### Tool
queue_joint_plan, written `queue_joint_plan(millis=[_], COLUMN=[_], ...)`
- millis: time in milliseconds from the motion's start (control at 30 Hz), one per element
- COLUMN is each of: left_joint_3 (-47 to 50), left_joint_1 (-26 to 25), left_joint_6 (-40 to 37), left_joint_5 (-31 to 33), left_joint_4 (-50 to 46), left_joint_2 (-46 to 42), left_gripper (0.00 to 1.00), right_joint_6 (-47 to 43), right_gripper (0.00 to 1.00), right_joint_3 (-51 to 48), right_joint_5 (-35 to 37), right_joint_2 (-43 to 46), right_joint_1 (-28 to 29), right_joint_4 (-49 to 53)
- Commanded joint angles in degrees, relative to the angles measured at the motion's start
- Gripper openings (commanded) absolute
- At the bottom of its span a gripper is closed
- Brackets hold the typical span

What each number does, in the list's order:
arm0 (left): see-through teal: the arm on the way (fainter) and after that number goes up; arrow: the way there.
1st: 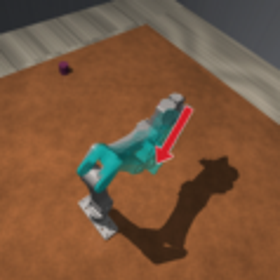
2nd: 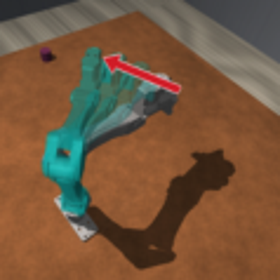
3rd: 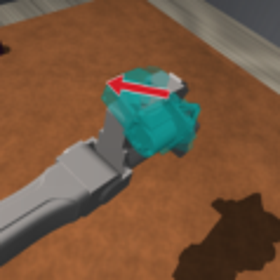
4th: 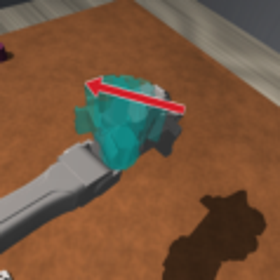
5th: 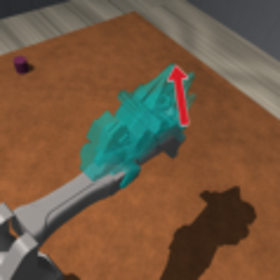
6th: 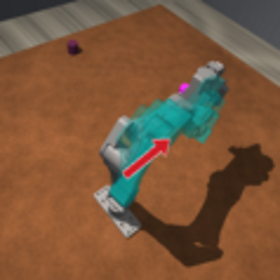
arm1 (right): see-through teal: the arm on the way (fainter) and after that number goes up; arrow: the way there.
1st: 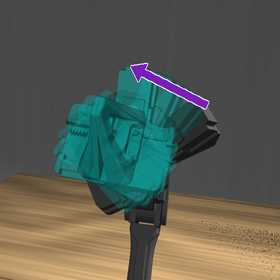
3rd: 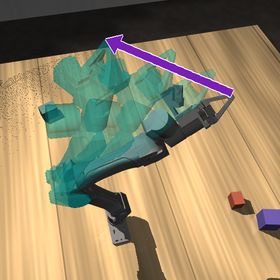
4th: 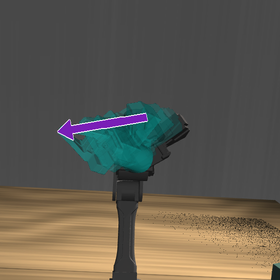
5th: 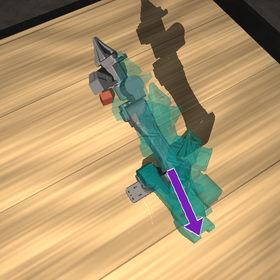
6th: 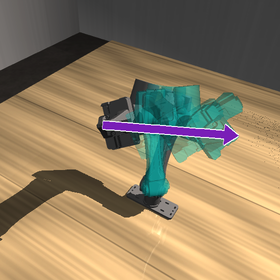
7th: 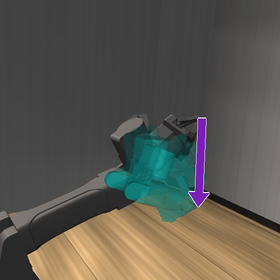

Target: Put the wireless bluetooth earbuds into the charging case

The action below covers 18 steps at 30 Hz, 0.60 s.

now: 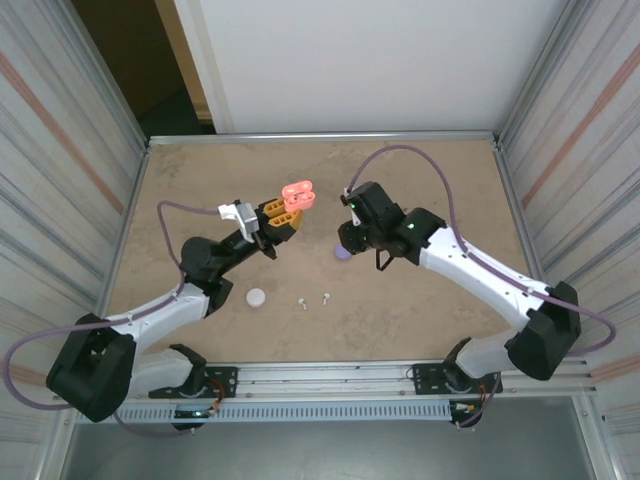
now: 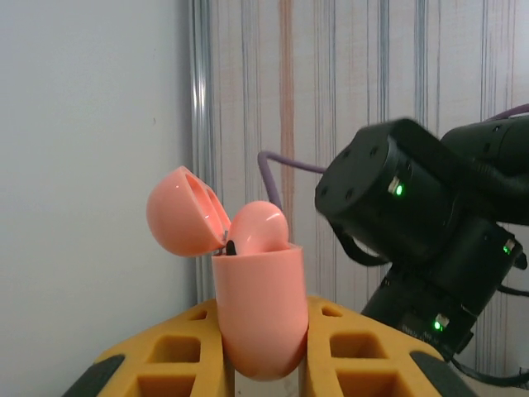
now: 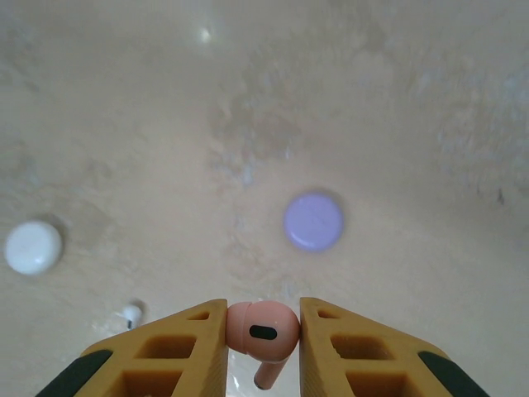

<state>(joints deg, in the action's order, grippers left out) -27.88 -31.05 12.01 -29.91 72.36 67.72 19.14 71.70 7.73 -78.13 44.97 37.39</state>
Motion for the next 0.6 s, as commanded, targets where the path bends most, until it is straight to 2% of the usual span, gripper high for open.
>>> queue_joint_plan(millis=[0,233,567], left_joint_3=[-2.08,-2.76,-3.63], left_joint_1=[-0.49,-0.75,-0.77], left_joint_6=[0.52,0.64,1.17], left_joint_5=[0.21,0.29,0.29], left_joint_4=[3.66,3.72,4.11], left_joint_2=[0.74,2.18,4.56], left_gripper=[0.0,0.0,0.0], right_joint_6=[-3.25,-5.84,-6.13], right_gripper=[0.25,0.25,0.24], right_joint_3=[2.23,3.22,6.04], right_joint_5=[0.47,-1.37,-4.7], right_joint_2=[4.17,9.31,11.24], right_joint_1=[-0.03,0.02,0.7], right_joint_4=[-3.39,-9.73,-17.5])
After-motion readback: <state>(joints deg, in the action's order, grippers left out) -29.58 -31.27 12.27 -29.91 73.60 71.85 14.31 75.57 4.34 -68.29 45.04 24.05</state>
